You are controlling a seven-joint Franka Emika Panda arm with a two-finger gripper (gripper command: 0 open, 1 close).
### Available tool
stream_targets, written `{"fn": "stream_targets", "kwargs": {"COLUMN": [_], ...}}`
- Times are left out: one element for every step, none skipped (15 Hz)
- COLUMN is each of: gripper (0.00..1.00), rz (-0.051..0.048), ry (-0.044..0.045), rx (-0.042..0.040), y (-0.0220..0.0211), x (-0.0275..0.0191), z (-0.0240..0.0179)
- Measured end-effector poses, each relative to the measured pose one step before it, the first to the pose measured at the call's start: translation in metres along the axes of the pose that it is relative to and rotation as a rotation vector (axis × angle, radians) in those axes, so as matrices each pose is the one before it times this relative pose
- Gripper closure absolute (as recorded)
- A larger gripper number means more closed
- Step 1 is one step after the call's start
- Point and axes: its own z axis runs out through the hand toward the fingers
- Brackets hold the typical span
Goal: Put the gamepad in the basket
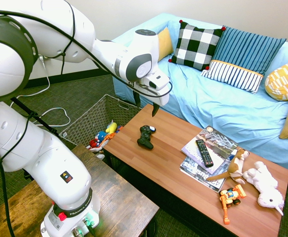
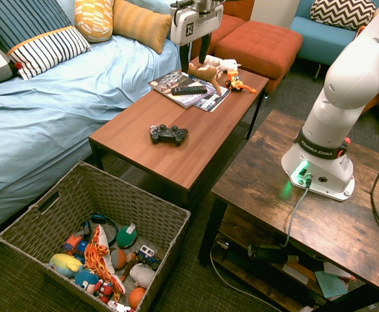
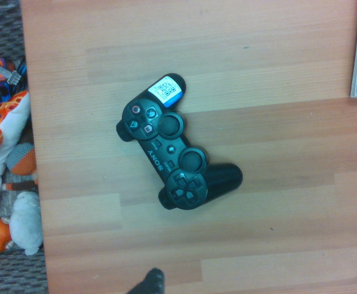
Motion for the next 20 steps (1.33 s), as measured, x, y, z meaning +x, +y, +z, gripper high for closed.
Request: {"fn": "stream_targets", "kwargs": {"gripper": [0.0, 0.0, 0.0, 0.0, 0.0, 0.0, 0.0, 0.0, 0.0, 0.0, 0.0, 0.0, 0.0, 0.0, 0.0, 0.0, 0.0, 0.0, 0.0, 0.0], "rz": [-0.00008, -0.00075, -0.0026, -0.00655, -0.01306, -0.02, -0.02502, -0.03077, -0.03388, -0.03122, -0.02509, -0.02382, -0.01978, -0.00181, 0.00801, -0.00172, -0.0098, -0.02012, -0.02106, -0.01968], "ry": [0.0016, 0.00485, 0.00502, 0.0048, 0.00386, 0.00002, -0.00138, 0.0023, 0.00482, 0.00682, 0.00648, 0.00557, 0.00317, -0.00559, -0.00498, 0.00208, 0.00326, 0.0062, 0.00094, -0.00178], "rx": [0.00228, 0.00534, 0.0059, 0.00552, 0.00207, 0.00103, 0.00277, 0.00119, -0.00119, -0.00117, 0.00018, -0.00209, -0.00586, -0.00537, -0.00023, -0.00051, 0.00362, 0.01138, 0.00661, 0.00109], "y": [-0.00101, -0.00108, -0.00192, -0.00269, -0.00374, -0.00487, -0.00676, -0.00874, -0.00795, -0.00687, -0.00664, -0.00585, -0.00599, -0.00546, -0.01015, -0.00114, -0.003, -0.00441, -0.00341, -0.00232], "x": [0.00081, 0.00078, 0.0004, -0.00001, -0.00025, -0.00206, -0.00393, -0.00555, -0.00547, -0.00378, -0.00076, 0.00169, 0.00292, 0.0041, 0.01242, 0.00037, -0.00126, -0.00269, -0.00378, -0.00429], "z": [-0.00024, 0.00111, 0.00393, 0.00624, 0.00948, 0.01236, 0.01439, 0.0159, 0.01472, 0.01451, 0.01304, 0.01091, 0.01099, 0.01116, 0.01081, -0.00005, 0.00186, 0.00464, 0.00768, 0.00949]}}
